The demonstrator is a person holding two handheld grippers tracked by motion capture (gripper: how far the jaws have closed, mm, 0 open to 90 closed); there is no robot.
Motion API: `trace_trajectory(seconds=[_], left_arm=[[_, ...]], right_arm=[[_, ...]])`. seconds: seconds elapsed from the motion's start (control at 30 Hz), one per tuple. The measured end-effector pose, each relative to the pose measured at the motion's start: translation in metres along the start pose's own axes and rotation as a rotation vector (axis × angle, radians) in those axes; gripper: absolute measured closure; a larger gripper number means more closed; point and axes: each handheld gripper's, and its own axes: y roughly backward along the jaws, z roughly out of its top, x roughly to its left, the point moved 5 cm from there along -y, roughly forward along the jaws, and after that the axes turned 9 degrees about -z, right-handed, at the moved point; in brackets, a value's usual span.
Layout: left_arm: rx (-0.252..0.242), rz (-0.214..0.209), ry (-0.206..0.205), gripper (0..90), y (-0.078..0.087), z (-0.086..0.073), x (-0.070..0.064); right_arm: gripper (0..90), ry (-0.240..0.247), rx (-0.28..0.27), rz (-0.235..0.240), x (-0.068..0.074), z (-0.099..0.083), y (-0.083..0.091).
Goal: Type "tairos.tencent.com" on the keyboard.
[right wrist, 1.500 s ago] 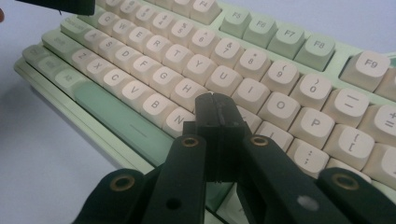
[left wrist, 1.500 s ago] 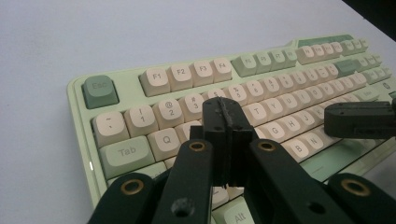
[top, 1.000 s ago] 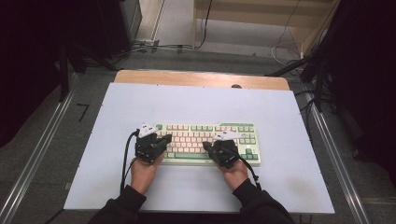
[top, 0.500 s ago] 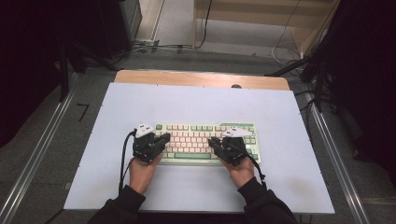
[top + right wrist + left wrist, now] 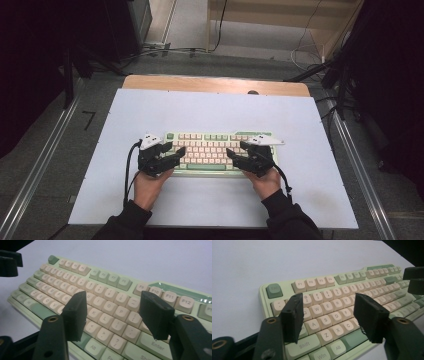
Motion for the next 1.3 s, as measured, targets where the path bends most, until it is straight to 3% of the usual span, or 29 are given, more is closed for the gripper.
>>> trace_trajectory(seconds=[0.2,0.43,0.77,1.07,1.3], left_arm=[[0.006,0.028,0.000,30.2,0.005,-0.003,0.003],[-0.013,0.059,0.012,24.8,0.014,-0.006,0.010],[-0.018,0.078,0.025,21.0,0.025,-0.012,0.017],[-0.055,0.110,0.053,20.3,0.042,-0.015,0.028],[-0.068,0.130,0.061,20.2,0.052,-0.018,0.035]], right_arm=[[26.2,-0.006,-0.009,-0.018,-0.013,-0.002,0.007],[20.5,-0.028,-0.027,-0.055,-0.033,-0.007,0.022],[17.4,-0.061,-0.055,-0.104,-0.058,-0.016,0.045],[15.8,-0.092,-0.060,-0.161,-0.085,-0.028,0.064],[15.6,-0.109,-0.062,-0.194,-0.098,-0.036,0.073]])
